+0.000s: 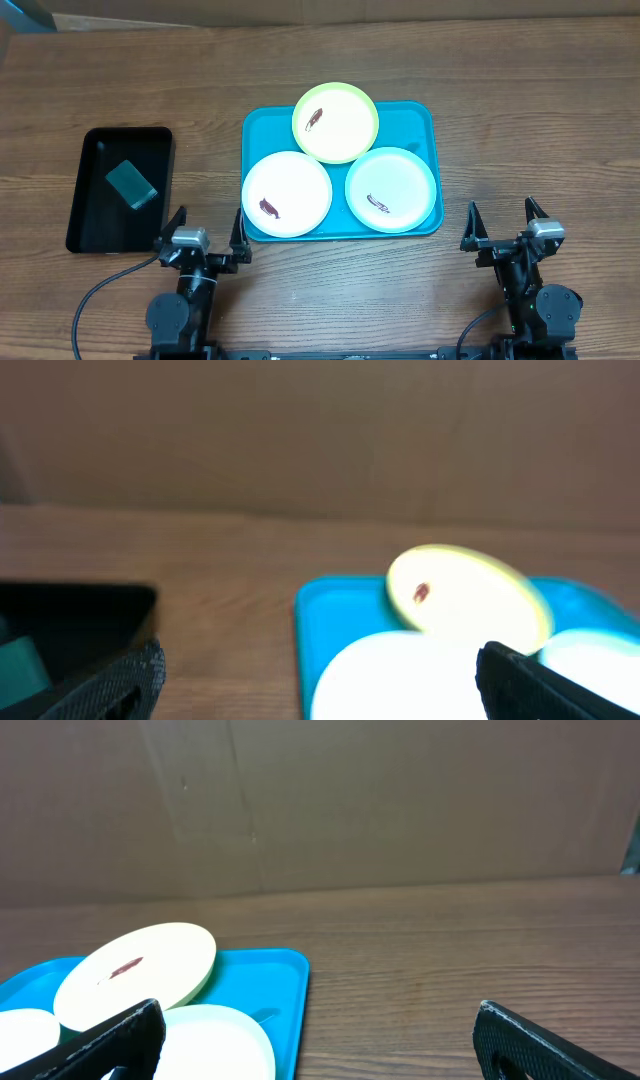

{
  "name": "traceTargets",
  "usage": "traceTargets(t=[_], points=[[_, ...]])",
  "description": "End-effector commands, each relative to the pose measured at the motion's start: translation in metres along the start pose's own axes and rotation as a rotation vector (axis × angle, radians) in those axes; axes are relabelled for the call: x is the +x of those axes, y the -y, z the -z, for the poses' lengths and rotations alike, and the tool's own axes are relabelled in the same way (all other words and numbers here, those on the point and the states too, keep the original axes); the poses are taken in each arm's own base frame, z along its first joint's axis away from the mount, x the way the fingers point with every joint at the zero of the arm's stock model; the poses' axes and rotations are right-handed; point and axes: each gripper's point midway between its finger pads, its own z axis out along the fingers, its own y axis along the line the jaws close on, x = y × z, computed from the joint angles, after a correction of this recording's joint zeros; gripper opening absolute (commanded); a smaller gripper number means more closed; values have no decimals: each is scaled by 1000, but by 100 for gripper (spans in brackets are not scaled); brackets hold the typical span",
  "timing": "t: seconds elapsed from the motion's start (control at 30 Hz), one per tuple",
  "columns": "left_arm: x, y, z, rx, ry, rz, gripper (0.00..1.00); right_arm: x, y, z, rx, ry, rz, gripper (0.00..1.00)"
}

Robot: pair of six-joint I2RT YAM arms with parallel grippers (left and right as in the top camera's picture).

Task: Clean dirty plates on tray and stack at the side

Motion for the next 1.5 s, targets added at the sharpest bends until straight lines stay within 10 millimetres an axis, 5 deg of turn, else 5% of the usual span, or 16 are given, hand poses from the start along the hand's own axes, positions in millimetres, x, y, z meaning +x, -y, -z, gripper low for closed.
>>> traceTargets(t=[0.0, 0.17, 0.4, 0.73, 0.97, 1.2, 1.37, 1.47], points=[[-14, 9, 1, 47, 61, -1, 100, 2, 1, 0, 5, 3, 1, 100], [-50, 10, 6, 25, 213, -201, 100, 2, 1, 0, 5, 3, 1, 100], [-74, 16, 13, 33, 316, -263, 100, 2, 1, 0, 5, 3, 1, 100], [-126, 70, 49, 328, 564, -250, 100, 2, 1, 0, 5, 3, 1, 100], [-121, 67, 34, 307, 272, -176, 100, 2, 1, 0, 5, 3, 1, 100], [-128, 18, 9, 4, -166, -93, 100, 2, 1, 0, 5, 3, 1, 100], [-134, 46, -12, 159, -315, -9, 100, 2, 1, 0, 5, 3, 1, 100], [-138, 42, -34, 152, -321, -8, 100, 2, 1, 0, 5, 3, 1, 100]])
